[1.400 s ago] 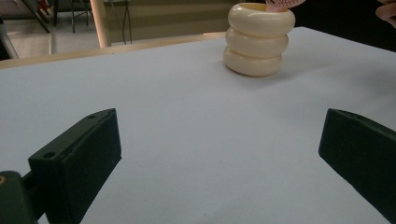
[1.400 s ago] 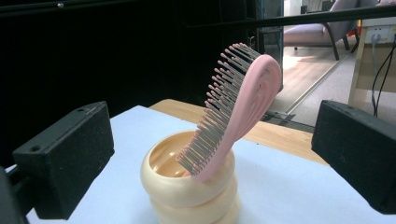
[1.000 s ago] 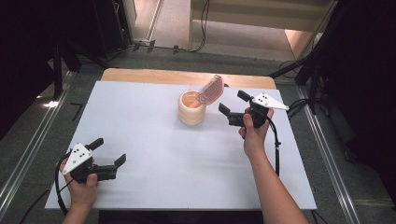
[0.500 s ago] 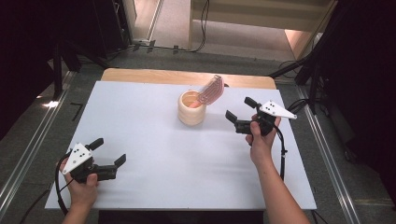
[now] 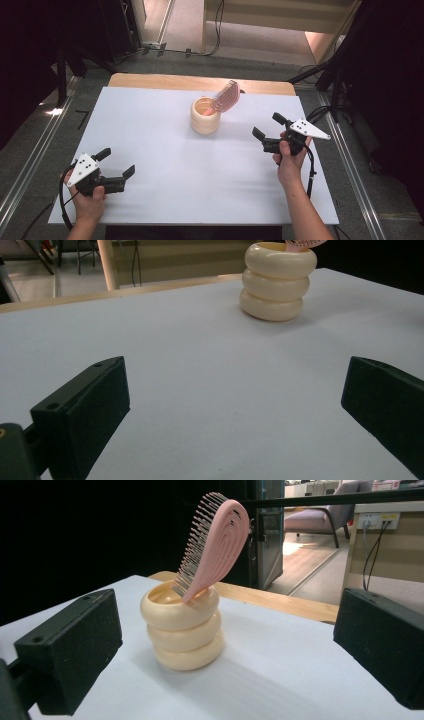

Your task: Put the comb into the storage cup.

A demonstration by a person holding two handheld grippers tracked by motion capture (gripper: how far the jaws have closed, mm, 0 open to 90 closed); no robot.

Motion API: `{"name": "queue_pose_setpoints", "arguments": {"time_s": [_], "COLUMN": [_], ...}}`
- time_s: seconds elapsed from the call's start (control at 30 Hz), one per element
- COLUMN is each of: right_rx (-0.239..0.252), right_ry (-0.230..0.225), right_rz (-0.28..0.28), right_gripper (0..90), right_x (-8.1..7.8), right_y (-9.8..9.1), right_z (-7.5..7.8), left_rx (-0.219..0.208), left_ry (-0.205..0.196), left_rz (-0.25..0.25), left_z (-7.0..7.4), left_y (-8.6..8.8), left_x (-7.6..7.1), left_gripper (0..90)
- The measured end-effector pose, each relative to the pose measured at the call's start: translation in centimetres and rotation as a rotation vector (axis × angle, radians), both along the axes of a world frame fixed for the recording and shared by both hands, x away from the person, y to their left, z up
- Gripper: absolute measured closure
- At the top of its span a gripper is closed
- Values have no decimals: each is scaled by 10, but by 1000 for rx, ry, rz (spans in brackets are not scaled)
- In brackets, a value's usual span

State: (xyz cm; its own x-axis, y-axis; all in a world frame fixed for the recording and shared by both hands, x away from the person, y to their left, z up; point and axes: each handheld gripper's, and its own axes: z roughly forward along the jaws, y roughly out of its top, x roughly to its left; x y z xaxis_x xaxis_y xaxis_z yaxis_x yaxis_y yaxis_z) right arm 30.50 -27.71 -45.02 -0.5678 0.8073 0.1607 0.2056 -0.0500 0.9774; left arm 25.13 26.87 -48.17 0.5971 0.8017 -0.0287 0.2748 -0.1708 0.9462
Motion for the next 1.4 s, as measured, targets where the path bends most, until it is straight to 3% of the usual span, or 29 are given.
{"name": "queue_pose_setpoints", "arguments": {"time_s": [0.4,1.4], "right_rx": [-23,-43], "right_ry": [7,6], "right_rz": [-19,-77], "right_gripper": [0,0], "right_x": [-20,-69], "right_y": [-17,-54], "right_z": [-14,-30], "left_rx": [1,2], "left_ry": [1,-1], "left_rz": [1,1], "left_z": [0,0], "left_y": [0,-1], "left_x": [0,0], "left_gripper": [0,0]}}
